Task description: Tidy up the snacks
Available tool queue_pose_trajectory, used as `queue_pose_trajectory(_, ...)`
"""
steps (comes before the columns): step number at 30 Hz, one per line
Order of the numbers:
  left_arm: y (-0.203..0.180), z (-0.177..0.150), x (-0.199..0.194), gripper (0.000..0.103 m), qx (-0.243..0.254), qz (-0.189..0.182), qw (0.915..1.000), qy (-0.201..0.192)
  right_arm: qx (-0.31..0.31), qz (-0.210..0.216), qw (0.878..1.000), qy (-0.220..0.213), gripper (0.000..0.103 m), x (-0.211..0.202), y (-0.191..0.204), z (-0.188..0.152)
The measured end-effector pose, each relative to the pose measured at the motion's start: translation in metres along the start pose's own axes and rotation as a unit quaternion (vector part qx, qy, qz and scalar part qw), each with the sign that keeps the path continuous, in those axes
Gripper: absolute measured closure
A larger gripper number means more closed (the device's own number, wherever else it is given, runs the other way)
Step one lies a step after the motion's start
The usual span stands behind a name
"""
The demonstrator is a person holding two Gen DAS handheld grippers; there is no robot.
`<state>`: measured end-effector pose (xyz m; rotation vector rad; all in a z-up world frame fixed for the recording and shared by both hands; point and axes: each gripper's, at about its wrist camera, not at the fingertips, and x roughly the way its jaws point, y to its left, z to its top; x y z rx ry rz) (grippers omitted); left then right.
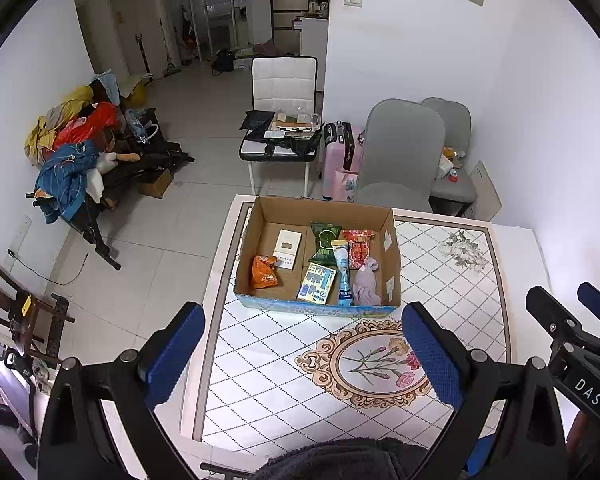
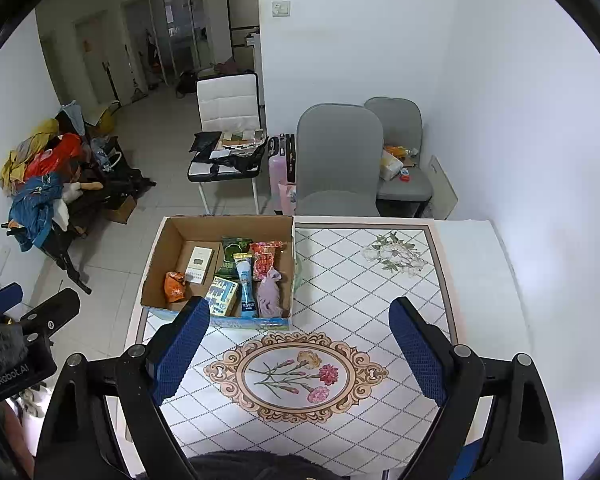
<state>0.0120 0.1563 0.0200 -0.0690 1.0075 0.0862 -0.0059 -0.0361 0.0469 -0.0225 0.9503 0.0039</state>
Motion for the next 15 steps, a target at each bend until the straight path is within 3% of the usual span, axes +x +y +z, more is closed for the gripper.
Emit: queue_pose_trajectory(15, 0.0017, -0.004, -0.0047, 0.002, 0.004, 0.004, 1.0, -0.005, 0.0, 0.0, 1.0, 0.0, 0.01, -0.0027, 0.0, -0.0004)
